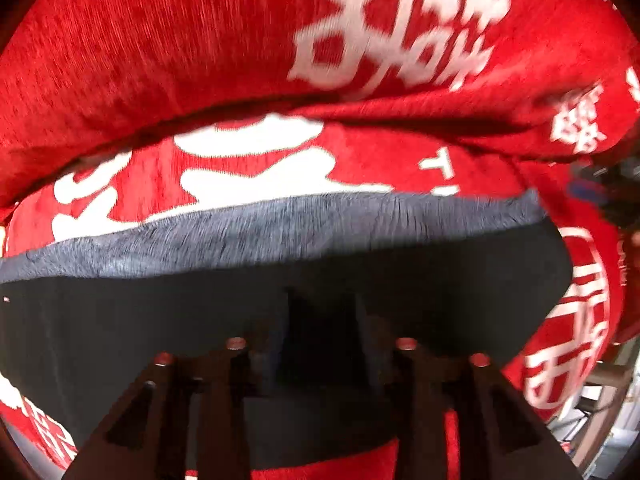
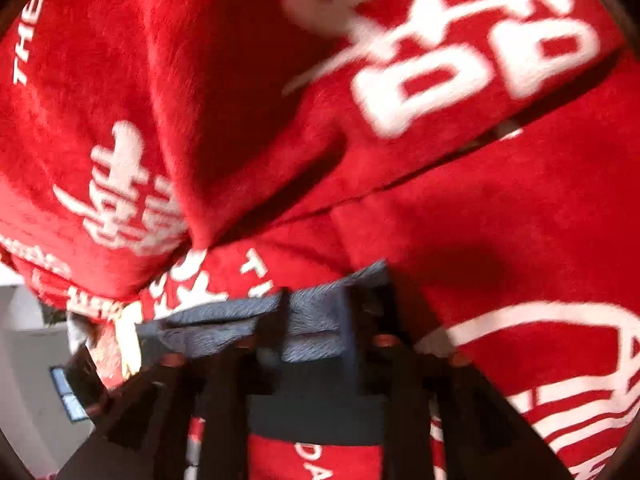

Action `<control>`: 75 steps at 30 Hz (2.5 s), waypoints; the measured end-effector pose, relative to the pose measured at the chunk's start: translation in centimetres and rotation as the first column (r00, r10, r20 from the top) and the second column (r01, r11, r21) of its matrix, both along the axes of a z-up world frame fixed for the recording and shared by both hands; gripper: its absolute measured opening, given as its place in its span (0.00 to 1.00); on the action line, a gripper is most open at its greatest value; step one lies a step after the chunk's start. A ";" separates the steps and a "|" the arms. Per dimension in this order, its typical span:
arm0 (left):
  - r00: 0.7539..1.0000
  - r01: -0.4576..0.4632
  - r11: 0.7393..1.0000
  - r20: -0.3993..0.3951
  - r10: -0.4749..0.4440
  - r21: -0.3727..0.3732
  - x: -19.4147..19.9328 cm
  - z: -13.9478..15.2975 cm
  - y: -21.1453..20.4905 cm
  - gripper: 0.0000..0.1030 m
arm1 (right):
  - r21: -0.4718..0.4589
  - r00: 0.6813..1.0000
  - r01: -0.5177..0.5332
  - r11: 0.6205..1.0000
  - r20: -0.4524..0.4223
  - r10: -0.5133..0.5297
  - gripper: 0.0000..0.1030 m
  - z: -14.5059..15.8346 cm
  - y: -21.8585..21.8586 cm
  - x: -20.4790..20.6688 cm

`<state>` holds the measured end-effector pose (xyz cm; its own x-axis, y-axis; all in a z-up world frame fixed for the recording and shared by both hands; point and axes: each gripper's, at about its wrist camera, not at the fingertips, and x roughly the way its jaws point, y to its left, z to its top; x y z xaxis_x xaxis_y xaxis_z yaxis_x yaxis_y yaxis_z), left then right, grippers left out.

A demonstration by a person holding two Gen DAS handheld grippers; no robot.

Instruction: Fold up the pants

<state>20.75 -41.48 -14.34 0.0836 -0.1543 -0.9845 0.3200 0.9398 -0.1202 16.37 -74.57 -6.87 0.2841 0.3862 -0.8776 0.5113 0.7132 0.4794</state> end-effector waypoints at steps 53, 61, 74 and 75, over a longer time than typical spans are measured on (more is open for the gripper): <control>0.980 -0.199 0.929 0.058 0.190 0.311 -0.5 -1.9 11.5 0.60 | 0.220 0.973 0.230 0.948 -0.060 -0.222 0.19 -1.4 4.6 -15.1; 0.975 -0.222 0.935 0.076 0.209 0.277 -1.5 -2.5 12.3 0.60 | 0.344 0.890 0.452 0.823 -0.109 -0.443 0.29 -7.0 6.2 -16.7; 0.975 -0.219 0.944 0.030 0.218 0.246 -2.6 -0.6 15.8 0.67 | 0.195 0.947 0.320 0.927 -0.089 -0.308 0.15 -3.4 5.5 -17.3; 0.974 -0.224 0.944 0.027 0.224 0.242 -2.9 -0.3 16.4 0.67 | 0.189 0.967 0.252 0.949 -0.082 -0.241 0.15 -2.5 6.7 -16.7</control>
